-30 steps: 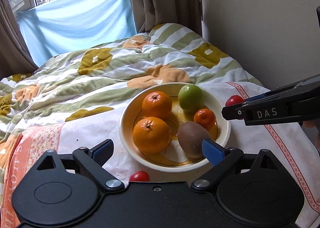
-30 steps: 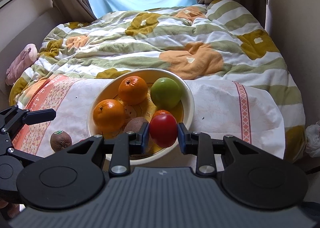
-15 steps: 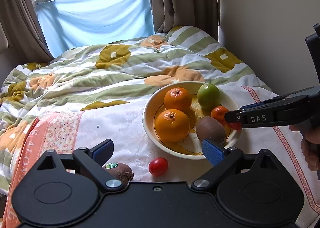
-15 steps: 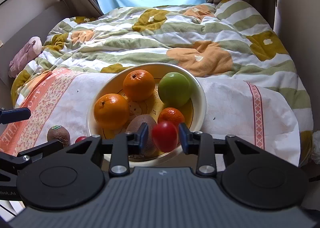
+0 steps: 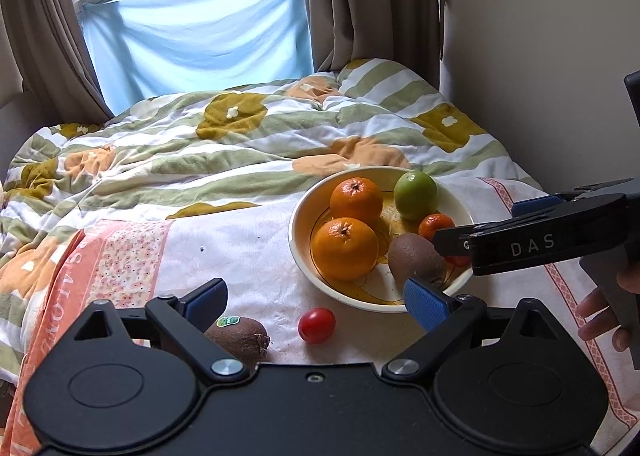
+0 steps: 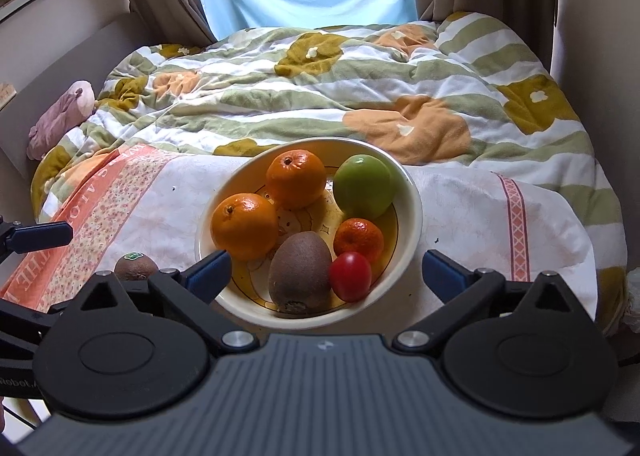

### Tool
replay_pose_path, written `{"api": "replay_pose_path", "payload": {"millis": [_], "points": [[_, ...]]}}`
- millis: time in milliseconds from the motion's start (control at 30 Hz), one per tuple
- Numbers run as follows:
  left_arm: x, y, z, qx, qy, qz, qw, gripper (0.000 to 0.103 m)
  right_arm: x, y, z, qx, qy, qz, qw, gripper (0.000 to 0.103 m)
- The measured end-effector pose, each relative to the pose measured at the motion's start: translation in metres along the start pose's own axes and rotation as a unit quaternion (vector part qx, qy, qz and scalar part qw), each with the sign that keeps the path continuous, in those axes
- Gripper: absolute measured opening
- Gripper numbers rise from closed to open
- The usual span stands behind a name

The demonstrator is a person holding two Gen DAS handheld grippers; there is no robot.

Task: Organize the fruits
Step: 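Lift both open grippers away from the bowl toward the remaining fruits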

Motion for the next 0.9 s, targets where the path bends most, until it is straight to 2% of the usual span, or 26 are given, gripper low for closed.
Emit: {"api": "replay_pose_path", "payload": {"millis": [333, 400, 567, 767, 900], "points": [[-0.019, 0.001, -0.039, 0.024, 0.007, -0.028, 0.9993, 0.099, -0.017, -0.004, -0.035, 0.022, 0.006, -0.004, 1.0, 0.103], [-0.028, 0.004, -0.052, 0.036, 0.005, -0.036, 0.9987, 0.102, -0.024, -0.004, -0.045, 0.031, 0.01, -0.003, 0.999, 0.103], [-0.051, 0.011, -0.081, 0.055, -0.011, -0.035, 0.9978, 0.103, -0.045, 0.0, -0.072, 0.046, 0.029, -0.01, 0.998, 0.103], [-0.085, 0.028, -0.109, 0.063, -0.018, -0.039, 0.9971, 0.103, -0.067, 0.013, -0.095, 0.056, 0.046, 0.007, 0.997, 0.103], [-0.101, 0.044, -0.122, 0.061, -0.007, -0.043, 0.9972, 0.103, -0.084, 0.026, -0.108, 0.06, 0.062, 0.004, 0.996, 0.103]]}}
Point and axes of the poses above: each gripper's, at about its wrist camera, not at the fingertips, and z roughly the way its jaws point, x to its right, y to its underside, the point moved 2 cm from there along z, roughly the way its jaws point, and after that the axes turned 4 degrees about z, right-handed, at the moved point
